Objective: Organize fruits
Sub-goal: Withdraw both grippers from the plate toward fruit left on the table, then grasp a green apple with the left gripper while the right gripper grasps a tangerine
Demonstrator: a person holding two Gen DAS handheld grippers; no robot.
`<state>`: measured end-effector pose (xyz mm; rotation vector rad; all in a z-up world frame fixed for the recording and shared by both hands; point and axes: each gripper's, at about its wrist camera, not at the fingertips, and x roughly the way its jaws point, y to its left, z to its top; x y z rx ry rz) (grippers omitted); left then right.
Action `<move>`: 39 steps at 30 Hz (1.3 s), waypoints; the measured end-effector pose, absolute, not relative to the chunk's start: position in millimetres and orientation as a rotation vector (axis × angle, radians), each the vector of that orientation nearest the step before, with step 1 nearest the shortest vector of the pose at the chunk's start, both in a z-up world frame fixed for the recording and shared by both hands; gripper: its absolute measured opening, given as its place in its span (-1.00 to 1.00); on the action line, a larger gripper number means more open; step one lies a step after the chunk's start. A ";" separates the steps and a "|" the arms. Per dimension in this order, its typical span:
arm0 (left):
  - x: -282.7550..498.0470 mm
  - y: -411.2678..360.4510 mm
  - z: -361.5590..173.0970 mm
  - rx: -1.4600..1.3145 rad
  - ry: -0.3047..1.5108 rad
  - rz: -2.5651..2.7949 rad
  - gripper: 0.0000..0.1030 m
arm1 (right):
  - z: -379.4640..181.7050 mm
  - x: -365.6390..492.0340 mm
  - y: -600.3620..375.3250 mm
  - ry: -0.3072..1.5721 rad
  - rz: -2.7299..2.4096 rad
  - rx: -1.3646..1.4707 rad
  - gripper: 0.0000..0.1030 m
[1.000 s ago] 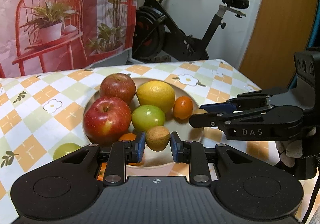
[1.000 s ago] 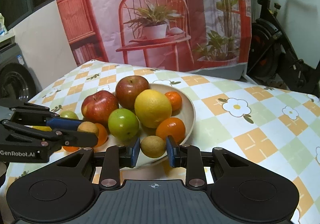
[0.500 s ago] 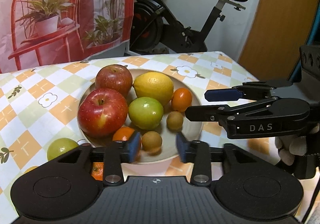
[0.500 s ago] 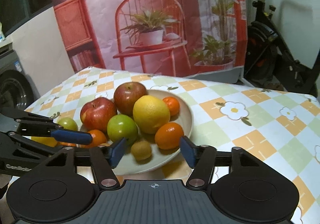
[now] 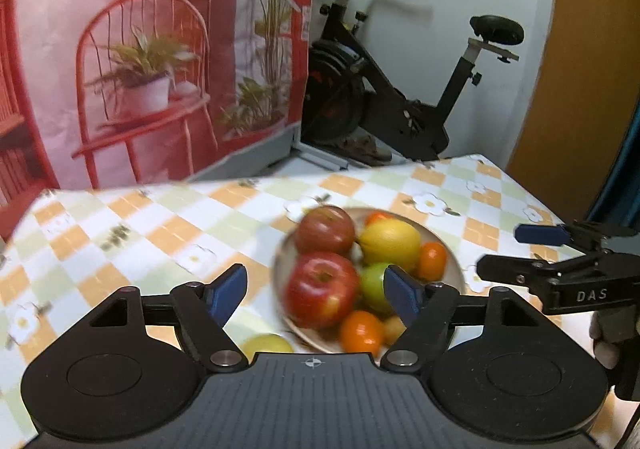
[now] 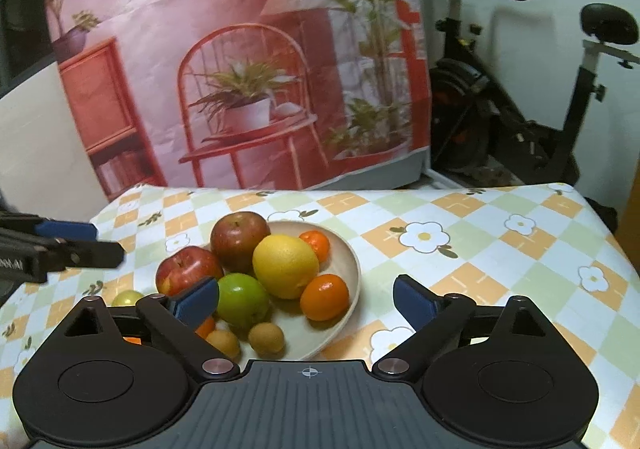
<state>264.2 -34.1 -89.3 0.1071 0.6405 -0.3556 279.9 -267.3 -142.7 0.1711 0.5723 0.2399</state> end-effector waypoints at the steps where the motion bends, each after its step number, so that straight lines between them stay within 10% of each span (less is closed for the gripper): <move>1: 265.1 -29.6 -86.6 0.115 0.635 -0.356 0.50 | -141.9 278.2 -263.2 0.570 0.223 0.173 0.82; 8: 273.6 5.0 -77.8 0.150 0.662 -0.346 0.34 | -140.7 266.6 -223.3 0.575 0.153 0.185 0.77; 24: 288.6 32.6 -113.2 0.146 0.757 -0.520 0.11 | -168.2 253.4 -147.8 0.752 0.225 0.295 -0.11; 39: 302.0 55.2 -138.2 0.029 0.774 -0.563 0.02 | -180.6 270.6 -110.8 0.792 0.224 0.271 -0.24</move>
